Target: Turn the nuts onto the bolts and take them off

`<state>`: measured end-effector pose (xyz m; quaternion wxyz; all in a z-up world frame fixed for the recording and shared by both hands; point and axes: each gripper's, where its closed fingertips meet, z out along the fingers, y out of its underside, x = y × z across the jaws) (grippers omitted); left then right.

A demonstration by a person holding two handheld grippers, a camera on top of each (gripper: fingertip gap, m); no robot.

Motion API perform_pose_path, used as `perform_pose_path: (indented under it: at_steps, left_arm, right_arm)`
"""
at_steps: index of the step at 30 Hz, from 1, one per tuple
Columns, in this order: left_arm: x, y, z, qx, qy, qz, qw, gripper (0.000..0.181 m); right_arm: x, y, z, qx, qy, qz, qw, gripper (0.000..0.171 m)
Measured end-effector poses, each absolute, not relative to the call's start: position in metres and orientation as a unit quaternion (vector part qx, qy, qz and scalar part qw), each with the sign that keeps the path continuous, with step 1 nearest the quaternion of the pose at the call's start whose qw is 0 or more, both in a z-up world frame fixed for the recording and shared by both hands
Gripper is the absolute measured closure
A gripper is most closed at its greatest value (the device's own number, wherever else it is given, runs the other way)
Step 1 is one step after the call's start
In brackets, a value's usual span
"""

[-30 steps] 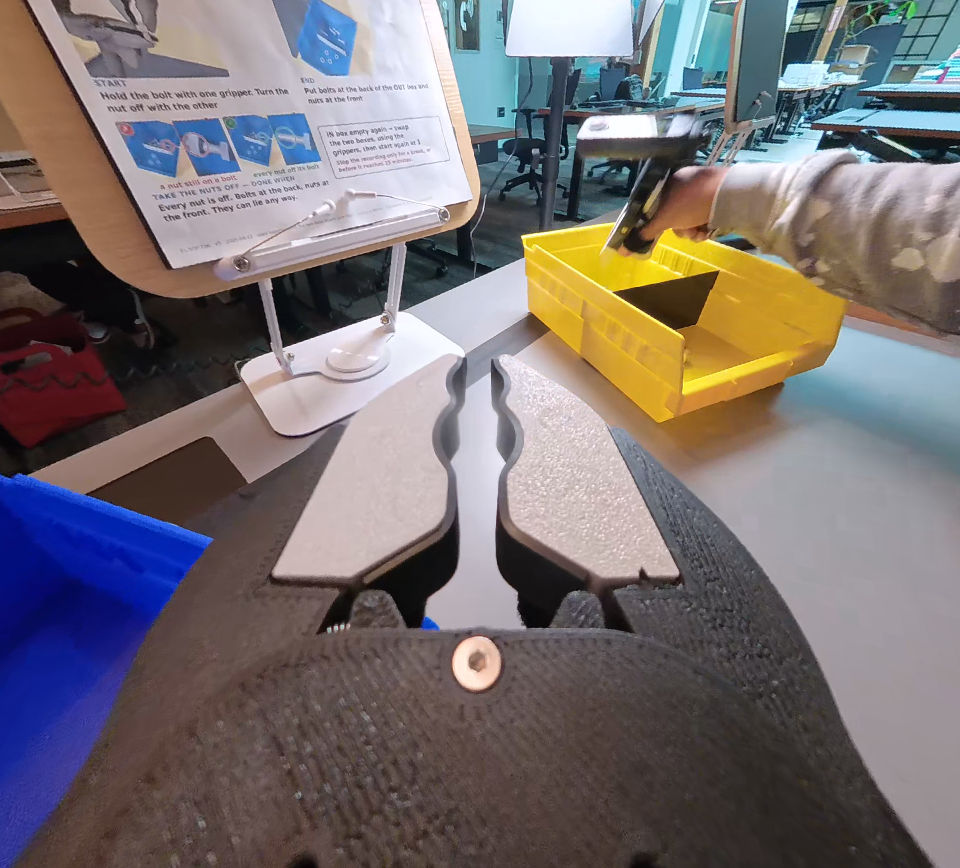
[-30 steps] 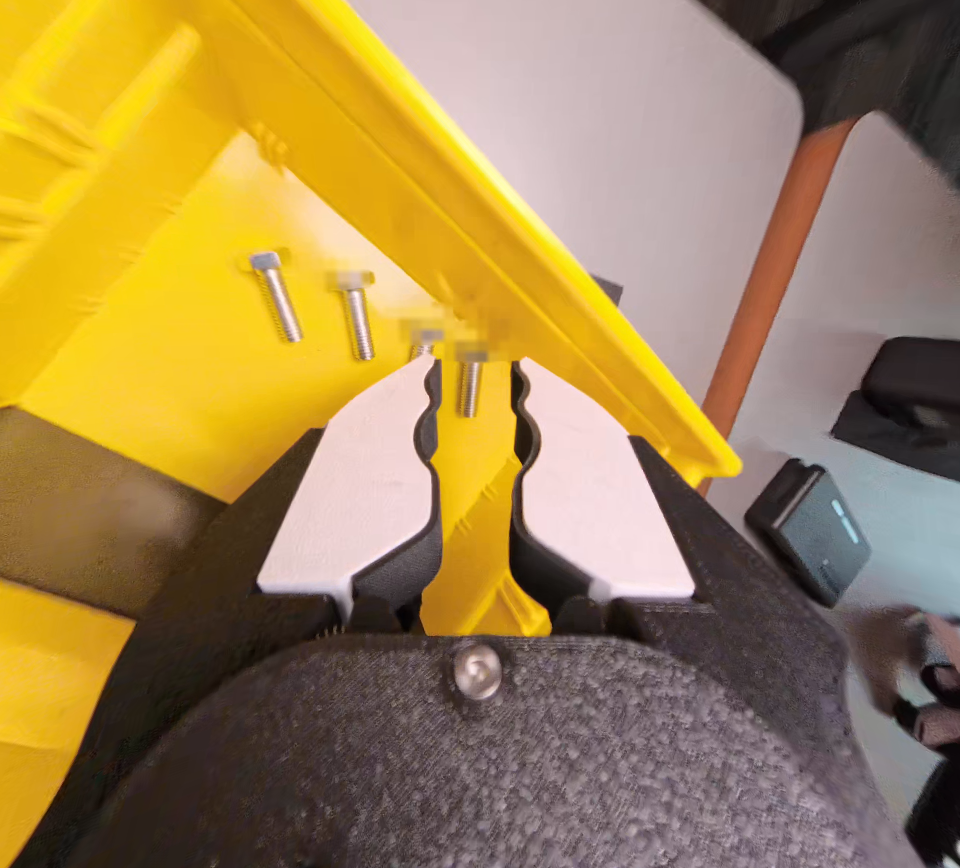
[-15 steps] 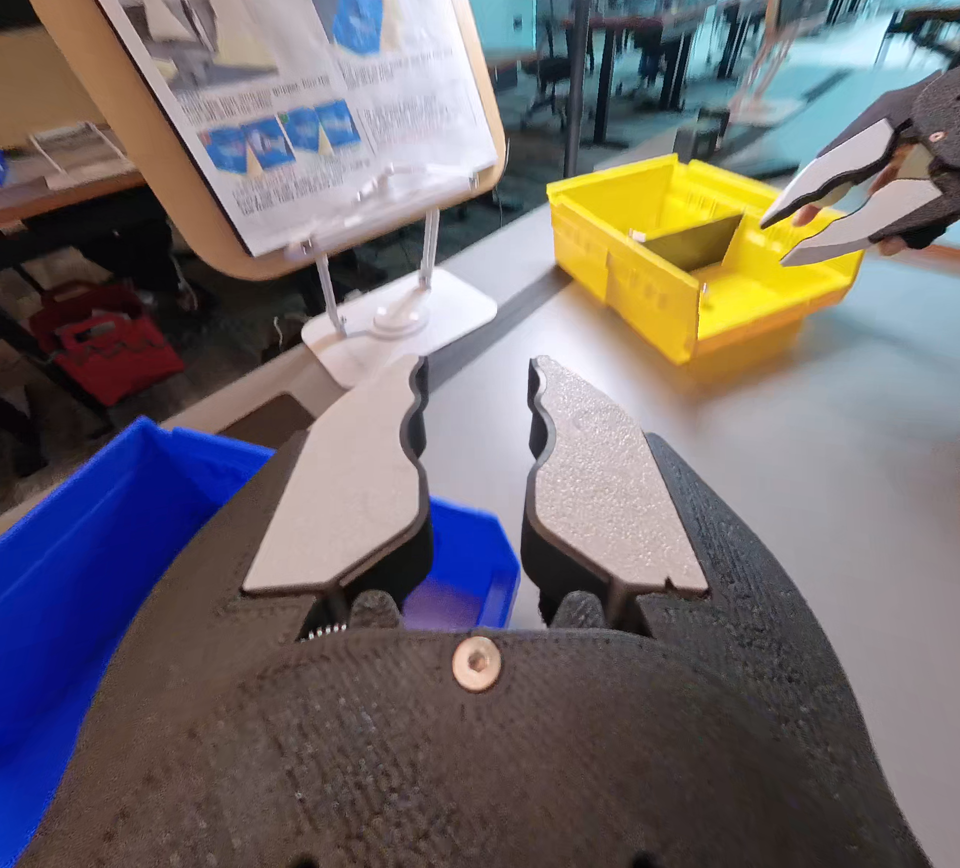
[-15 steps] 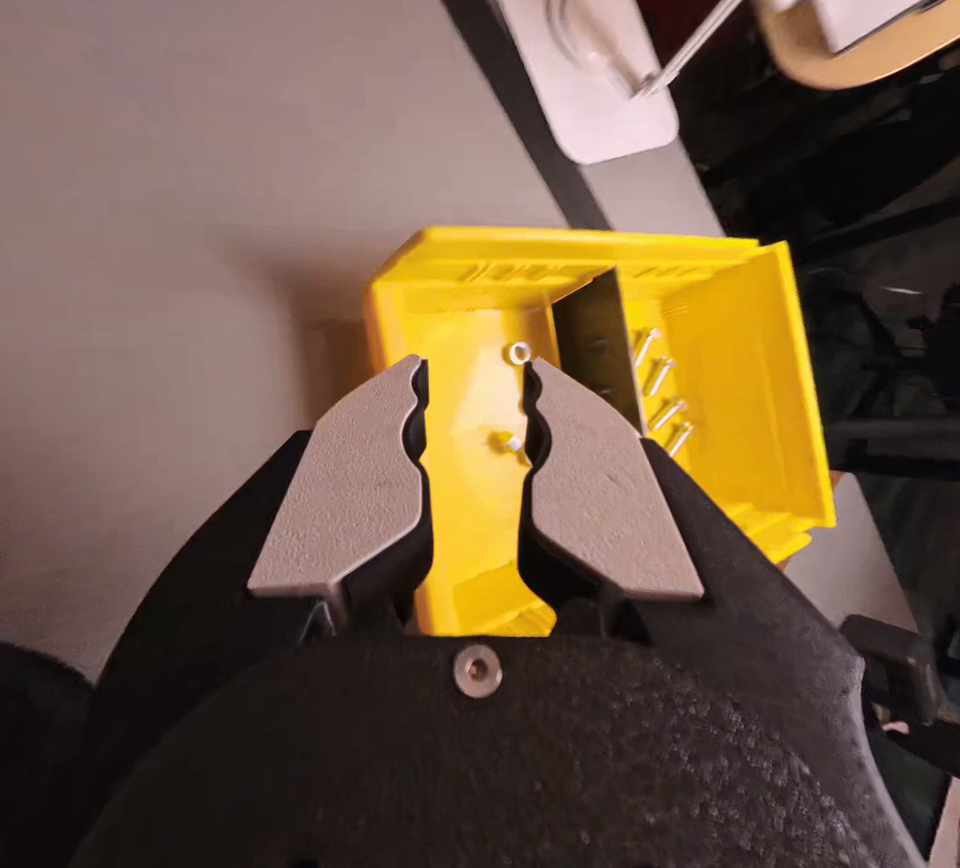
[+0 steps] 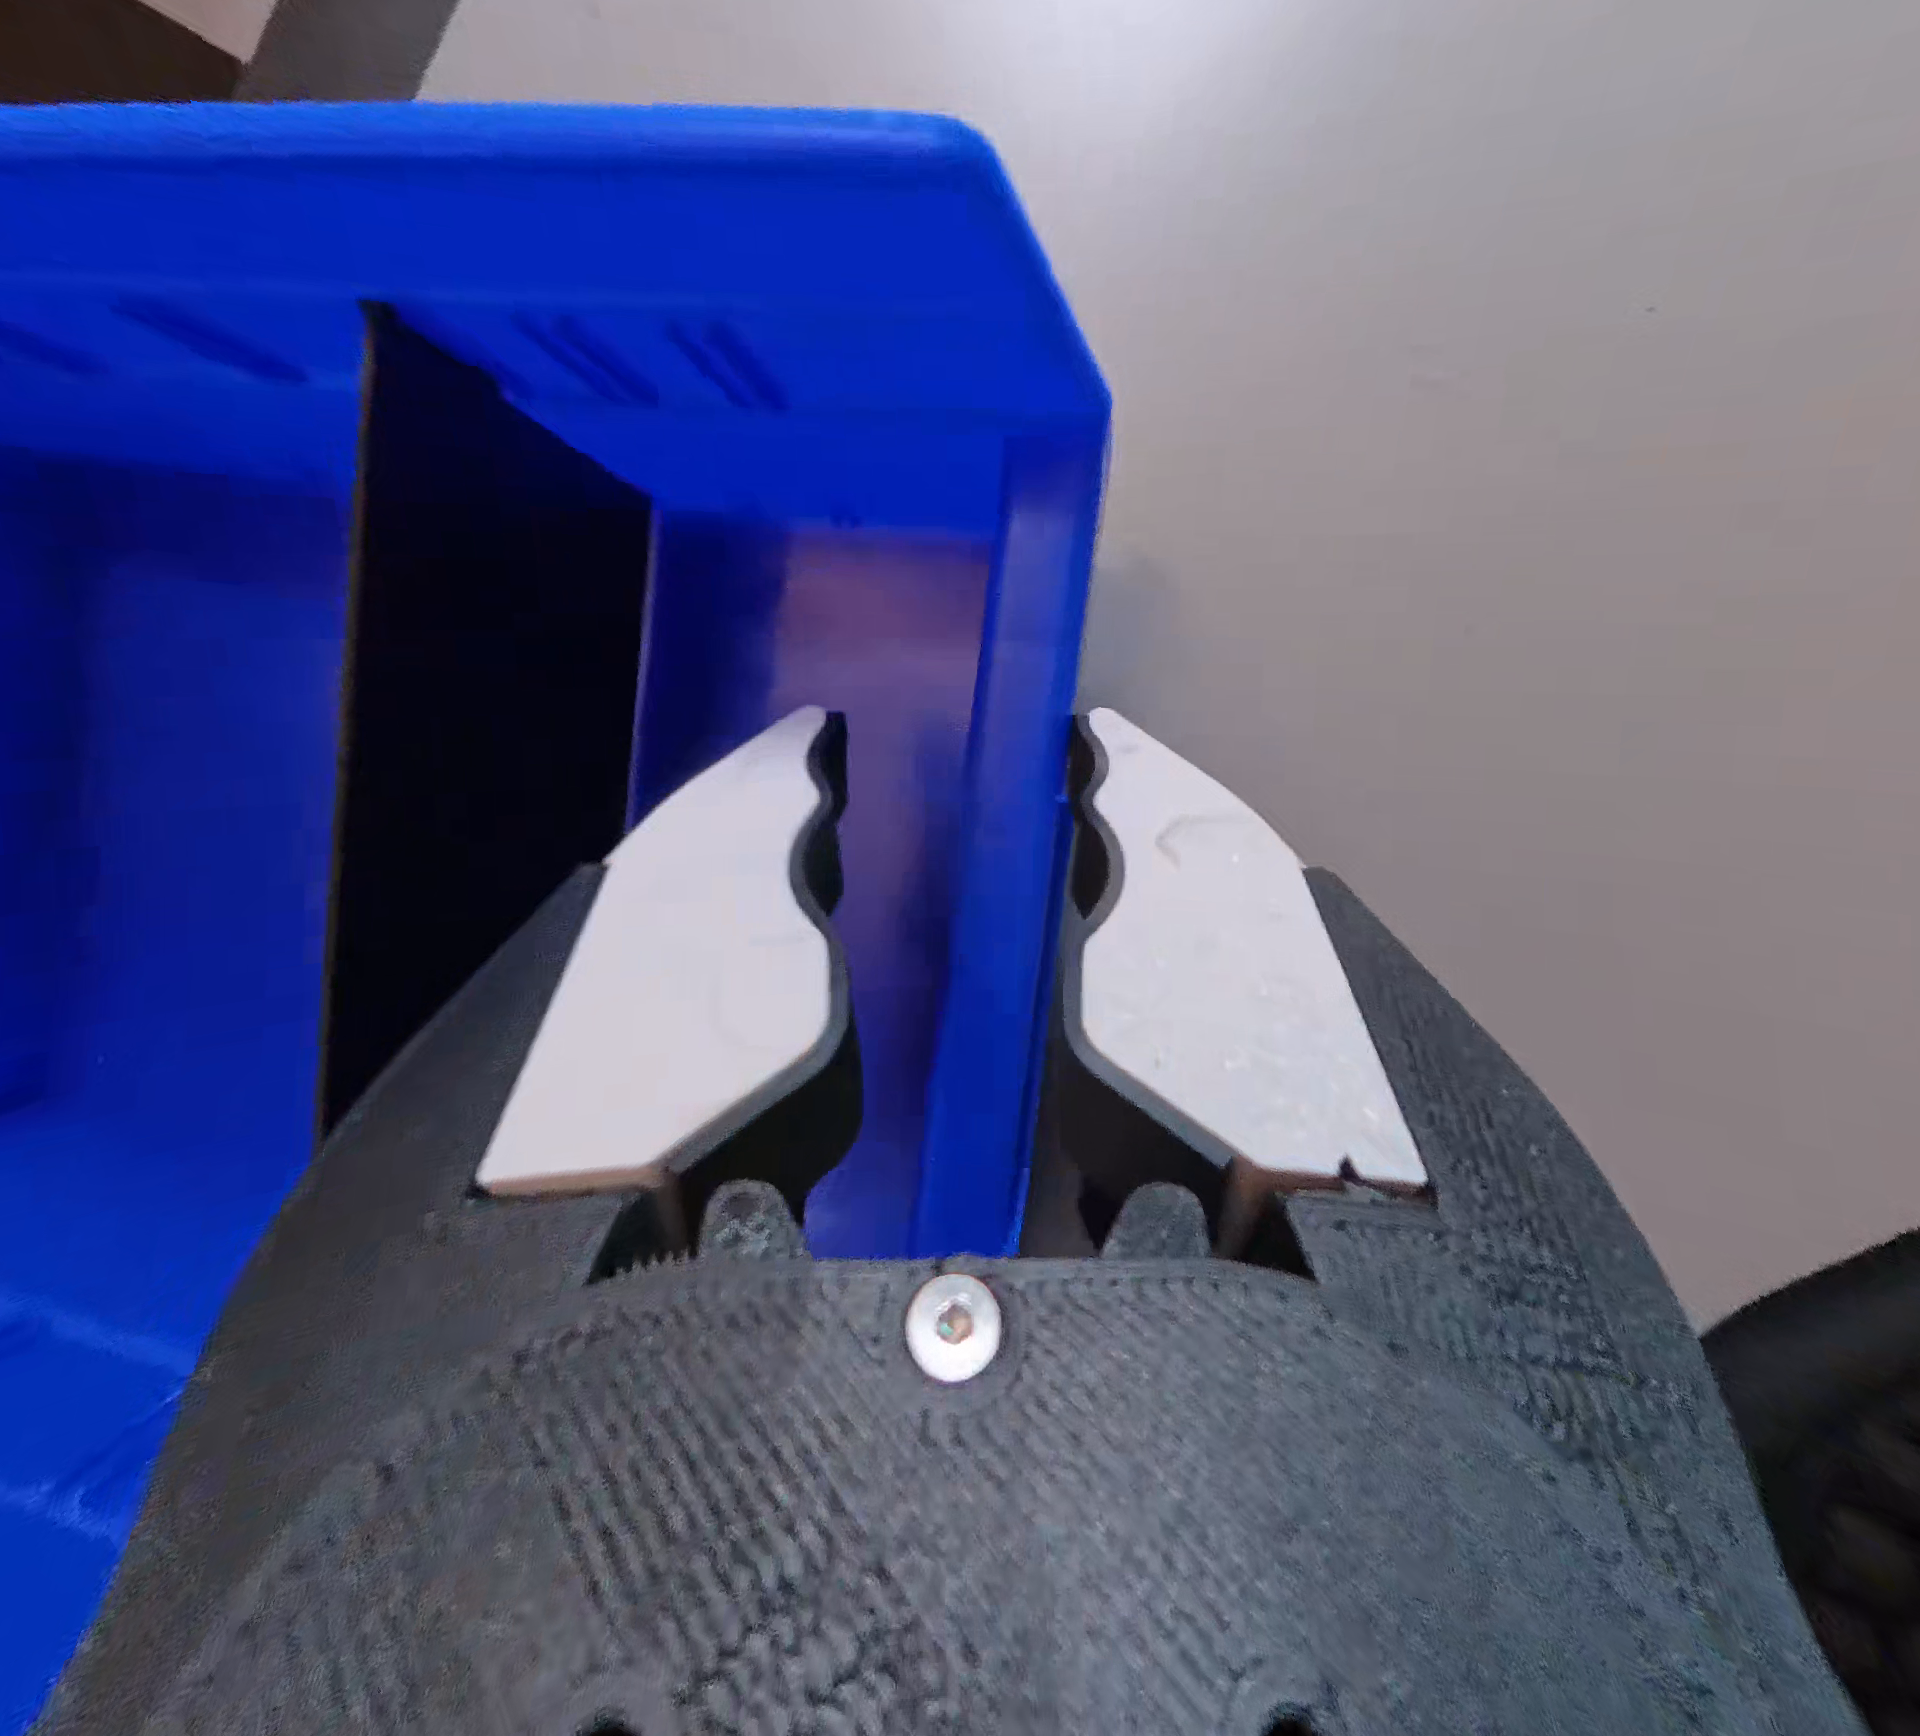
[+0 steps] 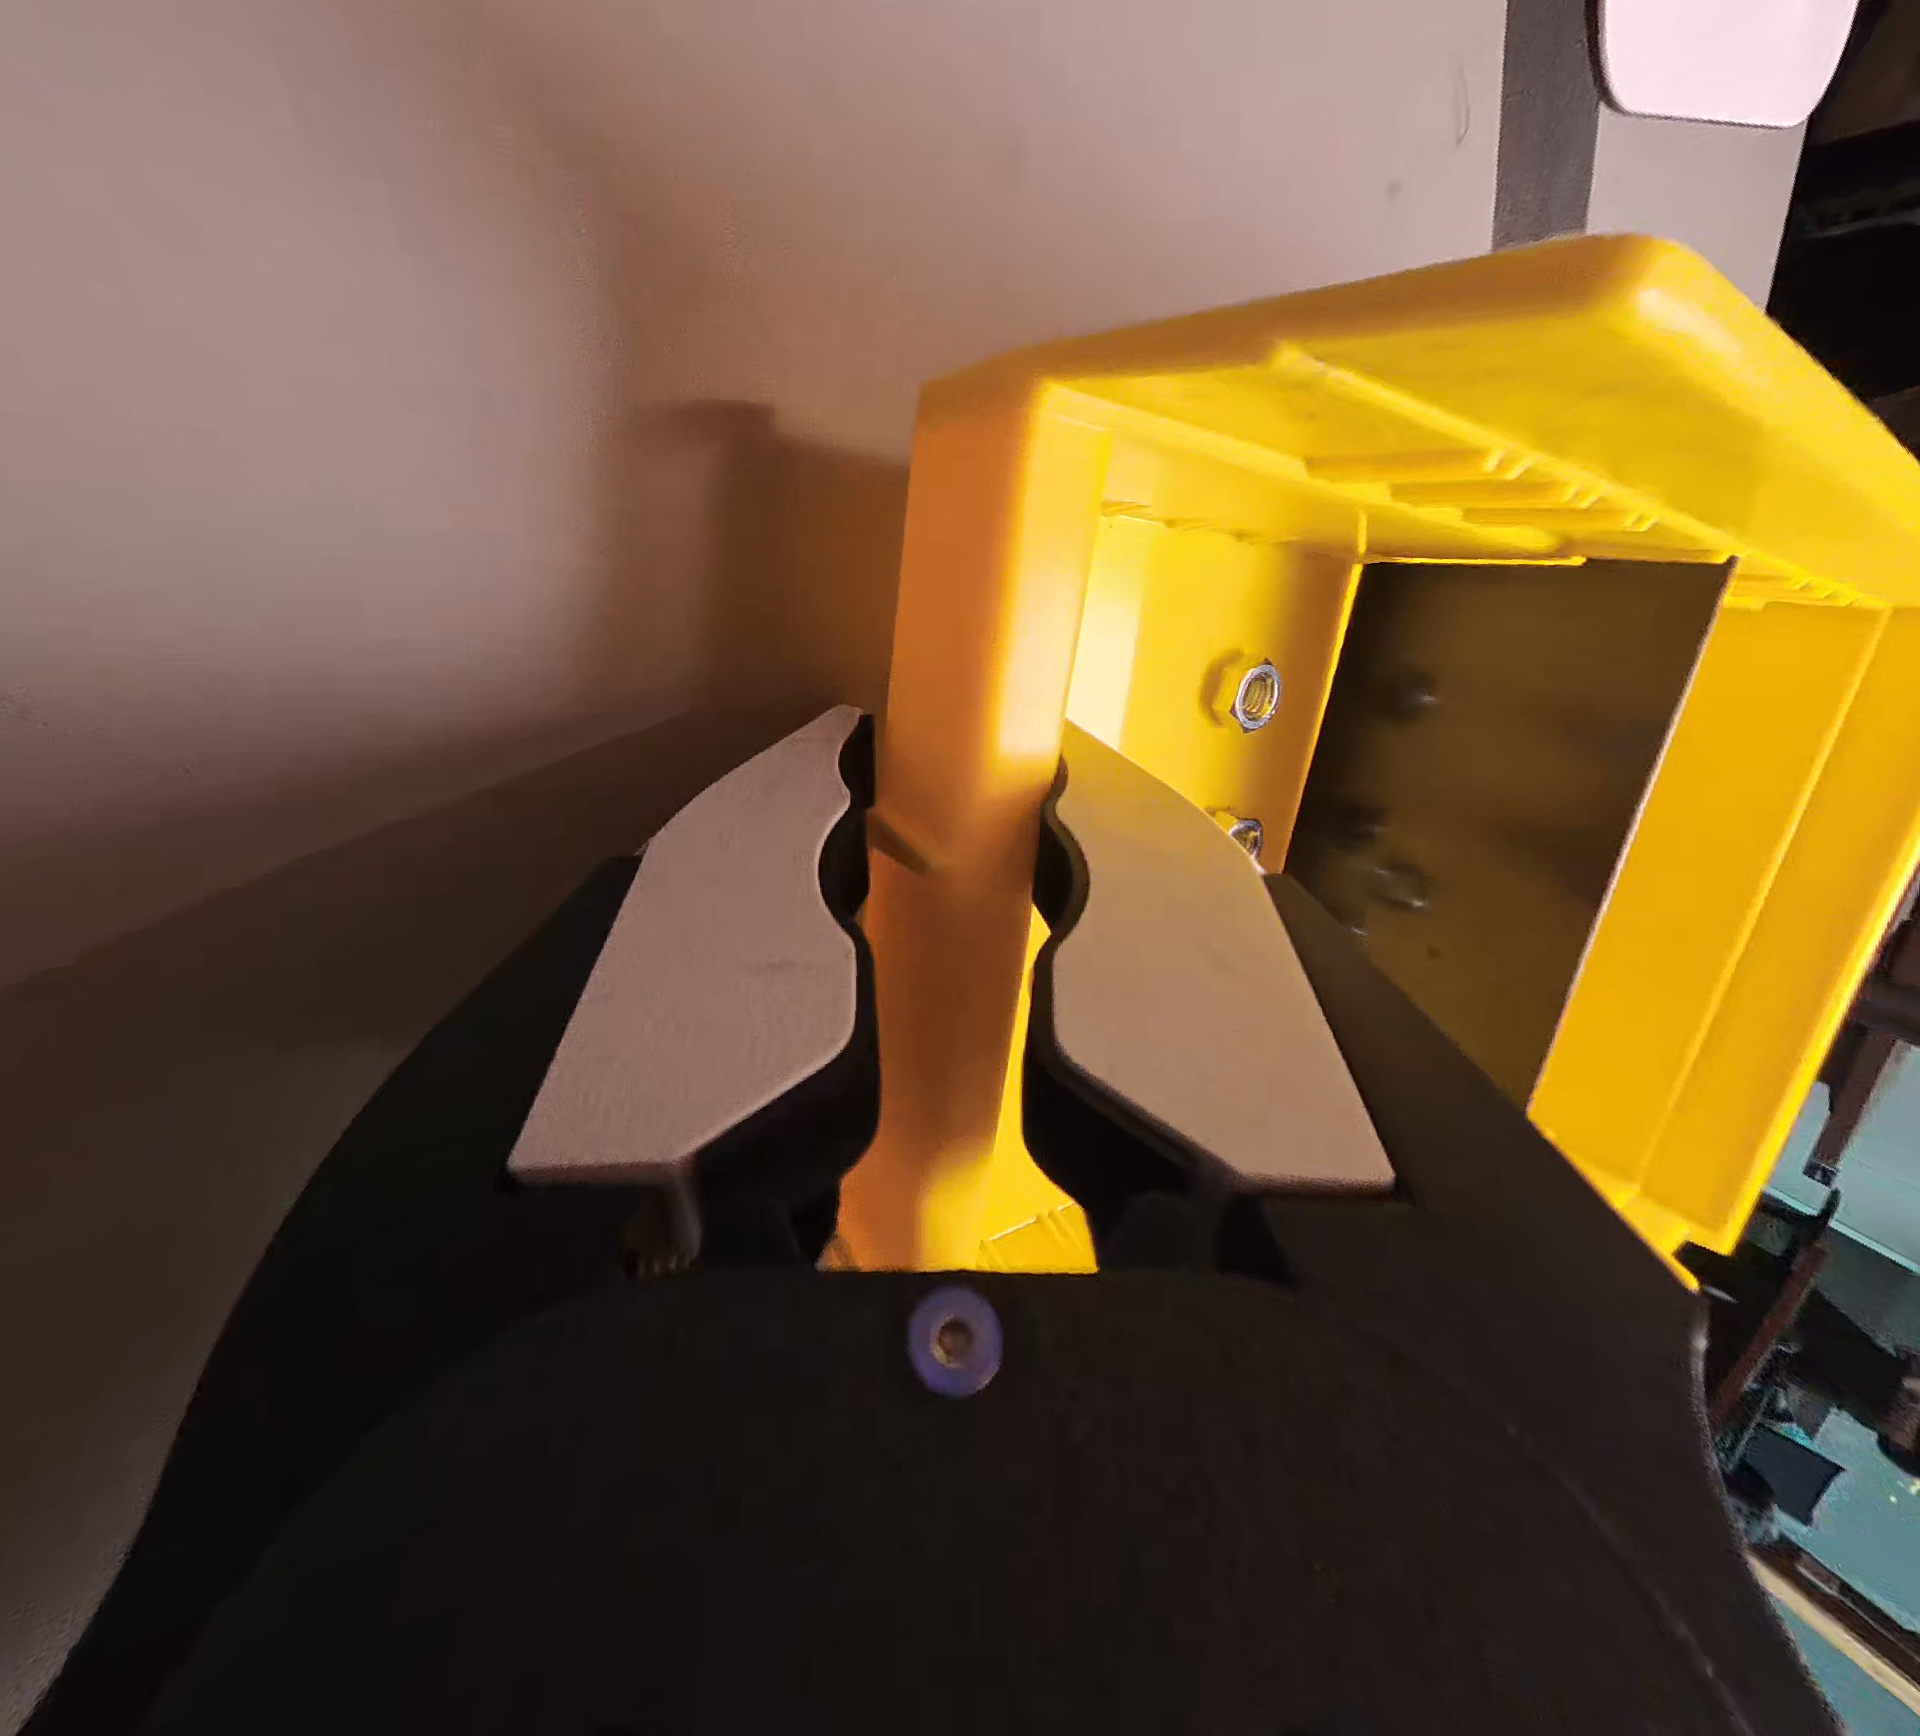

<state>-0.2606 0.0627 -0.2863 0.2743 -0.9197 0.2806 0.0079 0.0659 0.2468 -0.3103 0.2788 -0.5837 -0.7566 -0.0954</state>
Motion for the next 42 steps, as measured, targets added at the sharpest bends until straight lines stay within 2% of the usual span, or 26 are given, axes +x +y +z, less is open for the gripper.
perform_pose_path:
  at_steps: [1, 3, 4, 6, 7, 11, 18, 22, 26, 28, 31, 34, 38, 41, 42]
  left_arm:
    - [-0.259, 0.063, -0.288, -0.920, 0.286, 0.009, 0.268, 0.140]
    - [-0.254, 0.055, -0.303, -0.927, 0.302, -0.003, 0.223, 0.133]
    - [-0.254, 0.053, -0.311, -0.928, 0.309, 0.005, 0.209, 0.135]
    - [-0.256, 0.059, -0.318, -0.919, 0.327, 0.041, 0.215, 0.154]
    - [-0.254, 0.061, -0.318, -0.916, 0.332, 0.042, 0.222, 0.156]
    - [-0.240, 0.069, -0.318, -0.911, 0.340, 0.045, 0.231, 0.156]
    - [-0.155, 0.080, -0.316, -0.858, 0.450, 0.029, 0.246, 0.155]
    - [-0.126, 0.093, -0.312, -0.828, 0.486, 0.046, 0.277, 0.152]
    - [-0.101, 0.097, -0.272, -0.811, 0.424, 0.007, 0.402, 0.146]
    - [-0.076, 0.085, -0.248, -0.801, 0.371, -0.079, 0.464, 0.142]
    - [-0.035, 0.066, -0.238, -0.796, 0.313, -0.188, 0.483, 0.133]
    - [0.004, 0.063, -0.242, -0.791, 0.288, -0.208, 0.498, 0.123]
    - [0.033, 0.087, -0.251, -0.804, 0.227, -0.188, 0.516, 0.113]
    - [0.035, 0.107, -0.258, -0.806, 0.170, -0.161, 0.543, 0.118]
    - [0.031, 0.113, -0.258, -0.803, 0.150, -0.145, 0.559, 0.126]
  right_arm:
    - [0.065, 0.245, -0.310, -0.583, -0.756, -0.094, 0.283, 0.143]
    - [0.065, 0.238, -0.310, -0.574, -0.759, -0.084, 0.296, 0.143]
    - [0.066, 0.233, -0.309, -0.567, -0.762, -0.082, 0.303, 0.143]
    - [0.069, 0.220, -0.309, -0.545, -0.772, -0.085, 0.316, 0.143]
    - [0.070, 0.211, -0.308, -0.533, -0.778, -0.084, 0.322, 0.143]
    - [0.067, 0.169, -0.307, -0.488, -0.797, -0.058, 0.352, 0.143]
    - [0.055, 0.110, -0.300, -0.469, -0.786, -0.037, 0.401, 0.141]
    - [0.062, 0.083, -0.261, -0.535, -0.706, 0.078, 0.459, 0.138]
    - [0.123, 0.097, -0.212, -0.625, -0.549, 0.140, 0.537, 0.141]
    - [0.168, 0.111, -0.208, -0.672, -0.468, 0.135, 0.558, 0.141]
    - [0.210, 0.124, -0.226, -0.725, -0.380, 0.153, 0.554, 0.133]
    - [0.203, 0.130, -0.246, -0.750, -0.364, 0.178, 0.523, 0.121]
    - [0.178, 0.151, -0.260, -0.780, -0.355, 0.199, 0.475, 0.120]
    - [0.175, 0.167, -0.269, -0.793, -0.348, 0.172, 0.470, 0.126]
    - [0.176, 0.169, -0.269, -0.791, -0.345, 0.169, 0.476, 0.128]
